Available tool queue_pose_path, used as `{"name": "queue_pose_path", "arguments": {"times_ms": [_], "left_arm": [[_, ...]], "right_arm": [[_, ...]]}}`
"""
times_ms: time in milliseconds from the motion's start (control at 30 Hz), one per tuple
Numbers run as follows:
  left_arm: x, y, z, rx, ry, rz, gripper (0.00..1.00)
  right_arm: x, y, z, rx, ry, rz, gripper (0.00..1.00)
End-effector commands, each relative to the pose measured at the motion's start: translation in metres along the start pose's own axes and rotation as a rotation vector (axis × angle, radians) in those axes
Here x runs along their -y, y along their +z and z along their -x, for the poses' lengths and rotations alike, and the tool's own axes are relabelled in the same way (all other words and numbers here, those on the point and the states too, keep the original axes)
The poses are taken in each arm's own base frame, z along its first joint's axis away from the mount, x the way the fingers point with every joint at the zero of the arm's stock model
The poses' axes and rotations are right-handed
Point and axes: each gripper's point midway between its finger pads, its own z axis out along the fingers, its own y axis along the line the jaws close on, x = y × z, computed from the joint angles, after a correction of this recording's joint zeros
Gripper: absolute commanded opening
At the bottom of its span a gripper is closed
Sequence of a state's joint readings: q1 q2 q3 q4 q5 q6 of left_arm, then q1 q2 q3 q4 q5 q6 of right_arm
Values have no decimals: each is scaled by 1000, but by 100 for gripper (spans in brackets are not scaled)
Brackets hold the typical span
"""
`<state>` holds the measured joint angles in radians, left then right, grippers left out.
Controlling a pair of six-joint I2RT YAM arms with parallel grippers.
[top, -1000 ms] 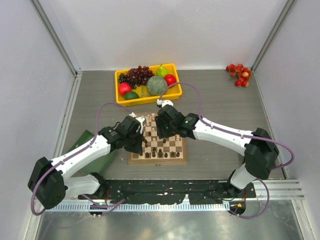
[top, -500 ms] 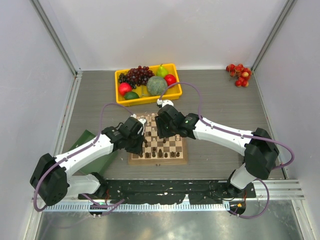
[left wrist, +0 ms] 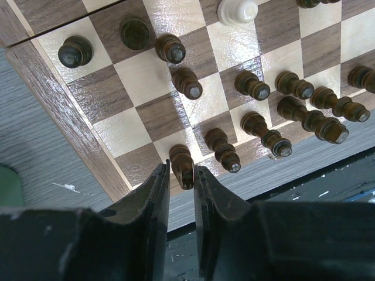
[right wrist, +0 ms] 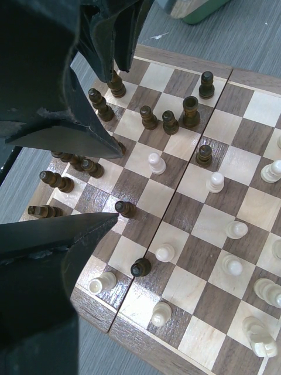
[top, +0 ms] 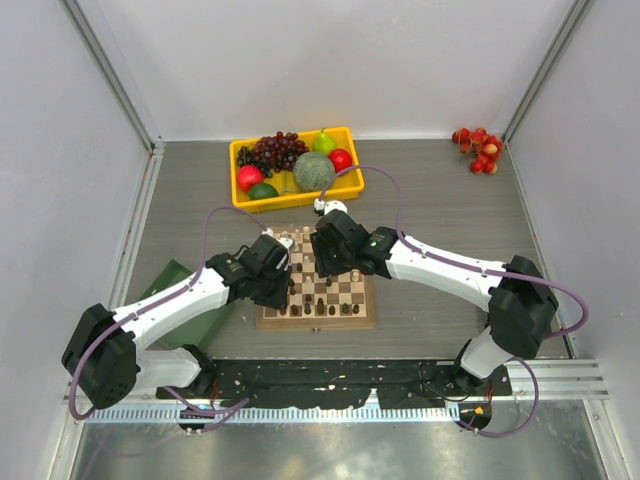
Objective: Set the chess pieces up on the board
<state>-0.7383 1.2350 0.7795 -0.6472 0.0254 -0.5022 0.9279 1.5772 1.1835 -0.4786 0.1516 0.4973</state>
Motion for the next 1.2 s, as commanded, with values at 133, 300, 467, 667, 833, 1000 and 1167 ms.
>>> {"name": "queue_pose_path", "arguments": {"times_ms": [133,300,467,667,833,1000,1167], "left_arm": [[4,-3,8,26,-14,1,33],[0,-19,23,96,-17,28,43],[-1,-40,41,198,-13,40,59],[-19,-63,61,309,1,136,80],[-31,-65,71,320,13,185,91],[-34,-52,83,288,15,190,88],[-25,-39,101,273,25,147,76]], "right_arm": [[-6,-11,18,63,16,26,48],[-6,-8,16,56,12,26,48],[-6,-4,14,46,12,20,48],[-3,-3,15,48,15,8,48],[-3,-2,14,46,21,9,48],[-3,-4,15,52,23,7,48],[0,-7,15,60,30,0,48]]}}
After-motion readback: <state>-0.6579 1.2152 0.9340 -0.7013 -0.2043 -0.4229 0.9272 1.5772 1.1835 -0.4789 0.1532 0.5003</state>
